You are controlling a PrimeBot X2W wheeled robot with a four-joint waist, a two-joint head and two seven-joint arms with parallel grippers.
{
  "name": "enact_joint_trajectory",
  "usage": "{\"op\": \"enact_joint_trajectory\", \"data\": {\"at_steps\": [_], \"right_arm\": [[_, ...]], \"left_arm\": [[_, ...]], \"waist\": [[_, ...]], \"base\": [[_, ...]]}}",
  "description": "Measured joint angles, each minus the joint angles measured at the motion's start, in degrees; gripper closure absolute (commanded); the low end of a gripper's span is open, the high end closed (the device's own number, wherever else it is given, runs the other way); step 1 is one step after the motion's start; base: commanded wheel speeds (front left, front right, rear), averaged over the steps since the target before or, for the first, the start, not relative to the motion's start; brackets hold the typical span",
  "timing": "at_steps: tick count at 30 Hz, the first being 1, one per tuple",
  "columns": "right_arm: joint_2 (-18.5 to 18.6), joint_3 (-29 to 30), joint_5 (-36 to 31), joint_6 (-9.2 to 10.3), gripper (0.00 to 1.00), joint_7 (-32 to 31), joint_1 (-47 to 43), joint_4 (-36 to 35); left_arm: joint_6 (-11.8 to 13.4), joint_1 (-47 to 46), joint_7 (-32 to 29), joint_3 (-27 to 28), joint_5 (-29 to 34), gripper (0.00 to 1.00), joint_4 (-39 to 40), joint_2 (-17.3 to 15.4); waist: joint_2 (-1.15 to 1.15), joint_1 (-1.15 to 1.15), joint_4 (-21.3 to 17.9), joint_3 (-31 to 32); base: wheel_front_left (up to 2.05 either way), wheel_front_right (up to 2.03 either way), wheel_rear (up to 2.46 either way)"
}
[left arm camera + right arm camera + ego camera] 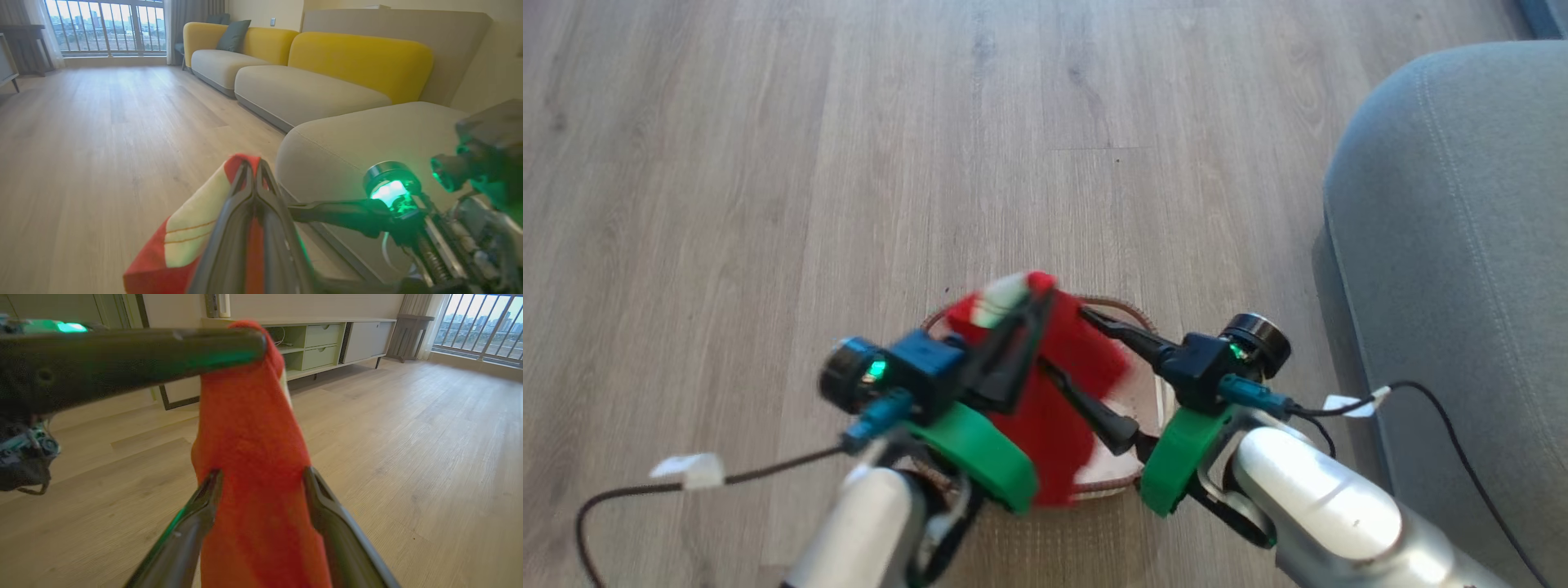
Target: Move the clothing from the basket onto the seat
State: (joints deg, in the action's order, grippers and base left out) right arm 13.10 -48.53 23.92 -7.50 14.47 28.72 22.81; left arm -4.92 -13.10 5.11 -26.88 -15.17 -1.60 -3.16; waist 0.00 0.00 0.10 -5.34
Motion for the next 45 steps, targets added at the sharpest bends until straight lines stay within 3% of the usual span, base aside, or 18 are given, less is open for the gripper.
{"op": "enact_joint_trajectory", "data": {"at_steps": [7, 8, 9, 14, 15, 17, 18, 19, 29, 45], "right_arm": [[0.49, -0.99, 1.45, 0.0, 0.0, 0.0, 1.97, 1.1], [0.49, -0.93, 1.48, 0.0, 0.64, 0.0, 2.11, 1.25], [0.48, -0.79, 1.76, 0.0, 1.0, 0.0, 2.15, 1.32], [0.48, -0.53, 3.32, 0.0, 1.0, 0.0, 2.15, 1.07], [0.49, -0.33, 3.46, 0.0, 1.0, 0.0, 2.15, 0.91], [0.7, 0.58, 3.47, 0.0, 1.0, 0.0, 2.13, 0.38], [0.97, 1.07, 3.47, 0.0, 1.0, 0.0, 2.13, 0.12], [1.29, 1.52, 3.47, 0.0, 1.0, 0.0, 2.13, -0.14], [4.46, 9.26, 2.5, 0.0, 1.0, 0.0, 2.14, -3.2], [6.67, 21.38, -0.36, 0.0, 1.0, 0.0, -1.25, -7.71]], "left_arm": [[-0.77, -0.18, -1.59, -4.99, -1.75, 1.0, 2.22, -0.02], [-0.76, -0.19, -1.59, -5.12, -1.91, 1.0, 2.53, -0.02], [-0.77, -0.19, -1.62, -5.19, -2.07, 1.0, 2.71, -0.02], [-0.34, -0.18, -2.02, -5.13, -2.57, 1.0, 2.97, -0.1], [-0.09, -0.18, -2.01, -4.95, -2.7, 0.74, 2.97, -0.1], [0.09, -0.18, -1.77, -4.64, -2.98, 0.36, 2.93, -0.2], [0.31, -0.18, -1.41, -4.49, -2.99, 0.05, 2.89, -0.24], [0.62, -0.17, -1.12, -4.35, -2.98, 0.0, 2.79, -0.32], [0.52, -0.68, 4.61, -4.2, -3.85, 0.0, -4.54, -0.58], [0.08, -4.95, 7.57, -9.88, -4.53, 0.0, -11.52, -0.09]], "waist": [[0.0, 0.0, 0.55, -0.12], [0.0, 0.0, 0.56, -0.14], [0.0, 0.0, 0.52, -0.17], [0.0, 0.0, 0.08, -0.44], [0.0, 0.0, -0.1, -0.56], [0.0, 0.0, -0.55, -0.8], [0.0, 0.0, -0.82, -0.93], [0.0, 0.0, -1.14, -1.05], [0.0, 0.0, -7.01, -2.55], [0.0, 0.0, -22.16, -4.54]], "base": [[0.0, 0.0, 0.0], [0.0, 0.0, 0.0], [0.0, 0.0, 0.0], [0.0, 0.0, 0.0], [0.0, 0.0, 0.0], [0.0, 0.0, 0.0], [0.0, 0.0, 0.0], [0.0, 0.0, 0.0], [0.0, 0.0, 0.0], [0.0, 0.0, 0.0]]}}
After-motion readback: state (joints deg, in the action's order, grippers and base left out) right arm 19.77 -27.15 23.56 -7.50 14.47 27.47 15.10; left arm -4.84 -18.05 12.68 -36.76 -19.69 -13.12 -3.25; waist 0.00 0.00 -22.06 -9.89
